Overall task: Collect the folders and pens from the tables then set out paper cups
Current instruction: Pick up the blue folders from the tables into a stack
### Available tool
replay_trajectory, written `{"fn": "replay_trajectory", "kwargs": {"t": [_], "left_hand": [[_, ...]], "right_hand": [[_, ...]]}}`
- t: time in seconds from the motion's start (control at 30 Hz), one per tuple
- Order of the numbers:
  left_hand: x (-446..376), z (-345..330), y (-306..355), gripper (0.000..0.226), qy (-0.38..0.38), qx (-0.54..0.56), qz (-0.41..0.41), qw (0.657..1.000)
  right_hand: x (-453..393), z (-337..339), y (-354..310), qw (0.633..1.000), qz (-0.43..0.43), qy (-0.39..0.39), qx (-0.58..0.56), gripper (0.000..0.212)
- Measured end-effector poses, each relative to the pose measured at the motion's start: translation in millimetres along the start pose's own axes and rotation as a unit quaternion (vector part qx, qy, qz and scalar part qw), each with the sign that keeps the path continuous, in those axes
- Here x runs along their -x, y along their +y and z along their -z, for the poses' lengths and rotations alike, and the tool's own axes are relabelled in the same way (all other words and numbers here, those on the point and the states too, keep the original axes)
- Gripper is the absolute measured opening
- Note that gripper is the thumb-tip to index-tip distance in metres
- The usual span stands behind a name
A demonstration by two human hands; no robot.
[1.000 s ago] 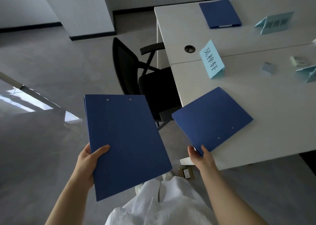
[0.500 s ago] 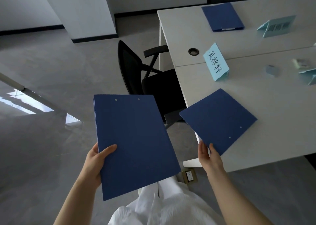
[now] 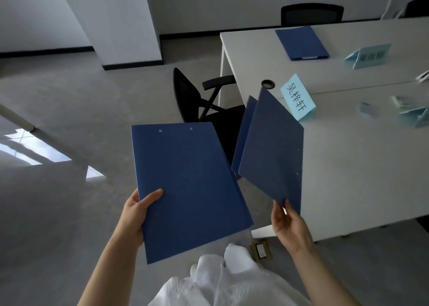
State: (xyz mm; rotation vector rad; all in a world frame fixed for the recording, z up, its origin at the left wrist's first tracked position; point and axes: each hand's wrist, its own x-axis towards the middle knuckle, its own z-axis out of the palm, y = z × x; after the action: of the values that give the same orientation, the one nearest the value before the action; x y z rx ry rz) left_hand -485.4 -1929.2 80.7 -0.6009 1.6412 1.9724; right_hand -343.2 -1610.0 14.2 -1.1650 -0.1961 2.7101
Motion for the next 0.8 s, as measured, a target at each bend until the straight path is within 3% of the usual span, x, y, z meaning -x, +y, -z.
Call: {"fn": "replay_trajectory", "kwargs": {"t": [0.1, 0.2, 0.33, 0.53, 0.8], "left_hand": [[-4, 15, 7, 0.03, 0.006, 0.009, -0.005, 1.0], [-6, 32, 14, 0.033, 0.009, 0.015, -0.006, 1.0], [-8, 51, 26, 0.036, 0.023, 0.038, -0.018, 0.999], [-25, 69, 45, 0.033, 0.065, 0.077, -0.026, 0.995], [-93, 79, 91, 0.042, 0.097, 0.09, -0.044, 0.99]], "right_hand": [[3, -27, 15, 0.996, -0.024, -0.017, 0.085, 0.05], [4, -48, 35, 0.982, -0.058, -0.069, 0.169, 0.065], [1, -73, 63, 0.951, -0.093, -0.083, 0.283, 0.018], [-20, -111, 94, 0.892, -0.115, -0.076, 0.429, 0.025], [-89, -193, 133, 0.799, -0.093, -0.107, 0.585, 0.015]]}}
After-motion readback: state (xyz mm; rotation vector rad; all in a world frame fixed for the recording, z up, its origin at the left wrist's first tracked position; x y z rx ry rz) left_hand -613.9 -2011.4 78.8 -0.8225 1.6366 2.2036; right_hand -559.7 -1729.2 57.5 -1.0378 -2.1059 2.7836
